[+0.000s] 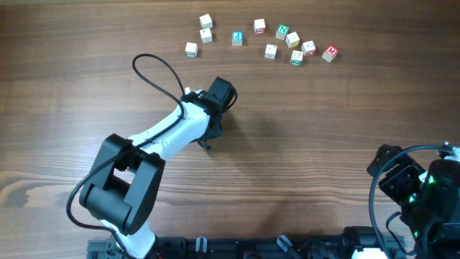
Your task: Form a circle
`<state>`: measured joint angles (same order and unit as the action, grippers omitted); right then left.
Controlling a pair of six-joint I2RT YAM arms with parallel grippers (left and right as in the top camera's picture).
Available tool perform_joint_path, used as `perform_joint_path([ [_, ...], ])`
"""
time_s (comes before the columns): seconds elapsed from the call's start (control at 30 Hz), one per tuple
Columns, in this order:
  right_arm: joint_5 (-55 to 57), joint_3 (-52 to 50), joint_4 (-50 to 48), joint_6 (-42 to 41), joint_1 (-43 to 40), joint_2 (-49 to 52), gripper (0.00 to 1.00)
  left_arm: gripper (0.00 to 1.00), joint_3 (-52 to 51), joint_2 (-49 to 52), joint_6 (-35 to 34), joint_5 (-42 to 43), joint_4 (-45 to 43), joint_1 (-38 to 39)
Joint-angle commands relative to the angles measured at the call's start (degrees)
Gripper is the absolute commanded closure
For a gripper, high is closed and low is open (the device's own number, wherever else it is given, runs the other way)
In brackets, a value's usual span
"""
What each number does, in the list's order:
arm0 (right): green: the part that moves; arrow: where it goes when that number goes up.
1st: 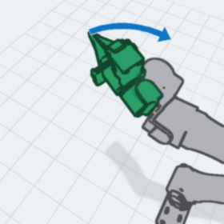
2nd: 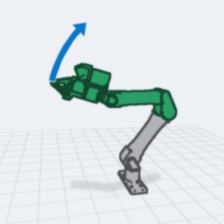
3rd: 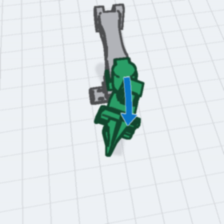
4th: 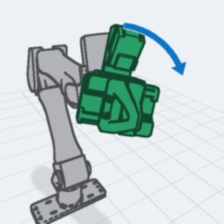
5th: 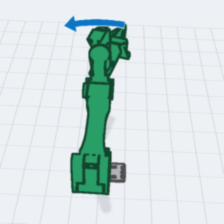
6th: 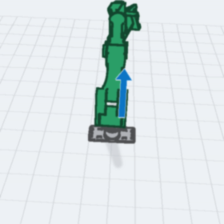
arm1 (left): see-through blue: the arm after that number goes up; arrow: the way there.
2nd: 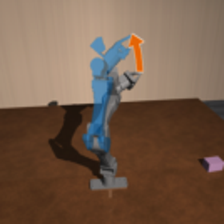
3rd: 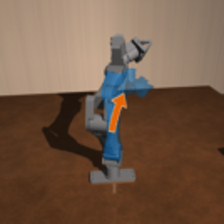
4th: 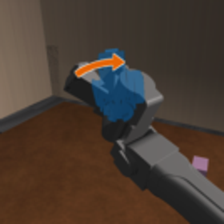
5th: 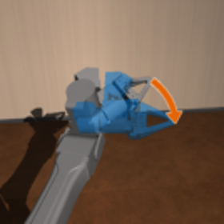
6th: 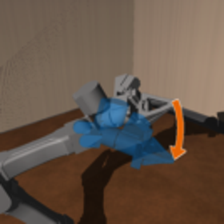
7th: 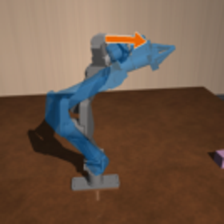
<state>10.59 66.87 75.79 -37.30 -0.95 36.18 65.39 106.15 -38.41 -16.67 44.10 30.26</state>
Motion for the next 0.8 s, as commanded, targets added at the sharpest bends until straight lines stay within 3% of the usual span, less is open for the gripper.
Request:
perform_joint_path([
  [0.0,0.3,0.0,0.0,-0.4,0.1,-0.3,0.0,0.65,-0.5,-1.2,0.7,0.8,-0.4,-1.0],
  [0.23,0.3,0.0,0.1,-0.4,0.1,-0.3,0.0,0.65,-0.5,-1.2,0.7,0.9,-0.4,-4.5],
  [0.77,0.3,0.0,0.1,-0.4,0.1,-0.3,0.0,0.65,-0.5,-1.1,5.5,4.1,0.2,-2.4],
])
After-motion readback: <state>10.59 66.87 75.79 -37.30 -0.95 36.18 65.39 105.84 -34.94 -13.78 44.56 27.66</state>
